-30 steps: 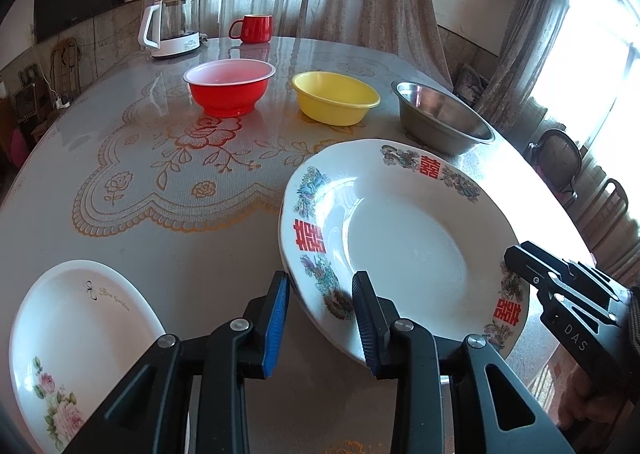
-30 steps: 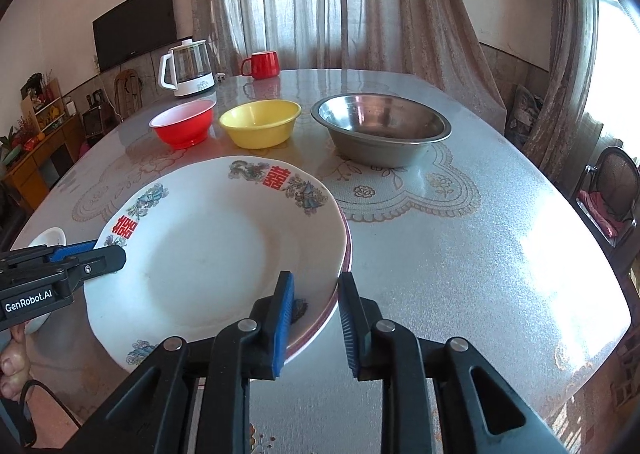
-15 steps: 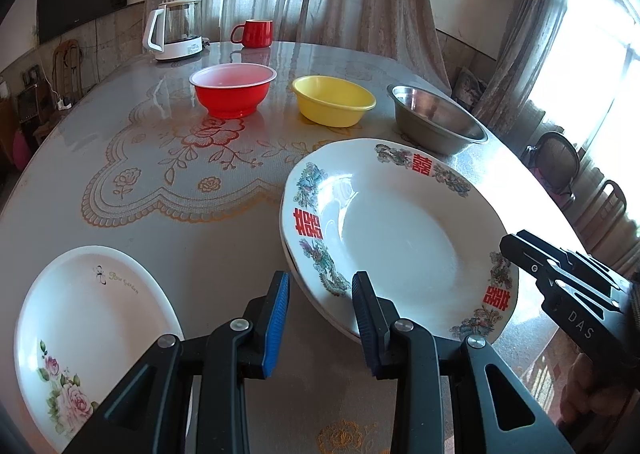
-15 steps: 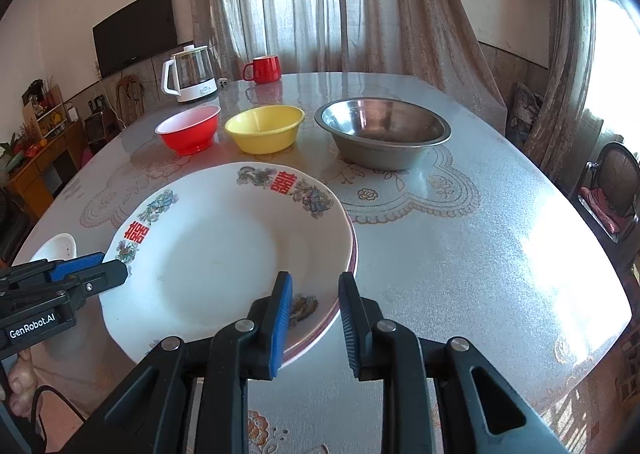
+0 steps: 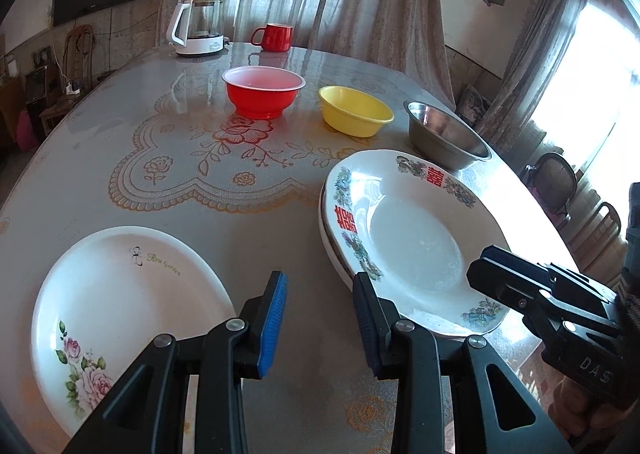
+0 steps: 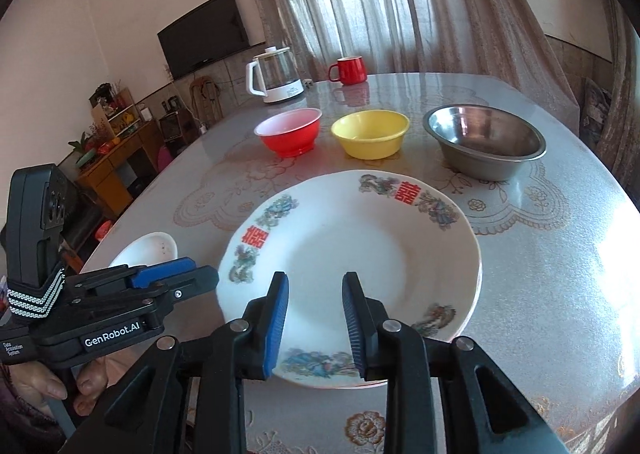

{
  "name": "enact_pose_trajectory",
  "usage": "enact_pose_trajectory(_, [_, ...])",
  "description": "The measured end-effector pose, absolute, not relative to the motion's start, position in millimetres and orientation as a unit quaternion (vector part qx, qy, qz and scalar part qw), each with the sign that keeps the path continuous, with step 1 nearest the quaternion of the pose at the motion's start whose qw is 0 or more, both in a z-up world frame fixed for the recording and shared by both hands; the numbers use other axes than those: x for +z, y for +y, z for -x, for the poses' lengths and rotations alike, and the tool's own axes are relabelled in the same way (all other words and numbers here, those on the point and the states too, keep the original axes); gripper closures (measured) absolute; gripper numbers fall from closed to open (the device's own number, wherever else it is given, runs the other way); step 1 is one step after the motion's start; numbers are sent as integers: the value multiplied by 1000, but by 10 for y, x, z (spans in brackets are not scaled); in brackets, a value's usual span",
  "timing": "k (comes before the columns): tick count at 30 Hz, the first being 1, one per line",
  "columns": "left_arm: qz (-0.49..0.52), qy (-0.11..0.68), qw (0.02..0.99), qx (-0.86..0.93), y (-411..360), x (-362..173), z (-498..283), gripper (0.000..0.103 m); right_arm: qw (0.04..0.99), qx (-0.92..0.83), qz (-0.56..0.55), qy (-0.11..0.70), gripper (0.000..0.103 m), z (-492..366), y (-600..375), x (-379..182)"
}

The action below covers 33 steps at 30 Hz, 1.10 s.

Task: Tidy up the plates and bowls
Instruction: 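Move both tools toward the small rose-print plate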

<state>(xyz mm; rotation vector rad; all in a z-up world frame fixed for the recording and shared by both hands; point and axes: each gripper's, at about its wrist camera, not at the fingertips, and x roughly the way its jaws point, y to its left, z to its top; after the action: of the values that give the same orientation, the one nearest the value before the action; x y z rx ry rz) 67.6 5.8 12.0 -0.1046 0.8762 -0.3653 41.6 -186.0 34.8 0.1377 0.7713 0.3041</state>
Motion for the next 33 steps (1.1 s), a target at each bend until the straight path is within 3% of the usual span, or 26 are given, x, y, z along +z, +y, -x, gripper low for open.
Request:
enact_pose_trajectory(17, [131, 387, 910, -70, 1304, 295, -458, 65, 858, 299, -35, 416, 74, -435, -930, 122])
enact_pose_trajectory(23, [158, 389, 907, -20, 1765, 152, -392, 59, 833, 320, -69, 446, 74, -624, -753, -19])
enact_pose_trajectory(30, [159, 394, 904, -39, 1855, -34, -327, 61, 822, 320, -91, 462, 74, -807, -676, -127])
enact_pose_trajectory(33, [143, 390, 909, -28, 1818, -87, -330, 61, 819, 320, -90, 468, 80, -838, -628, -168])
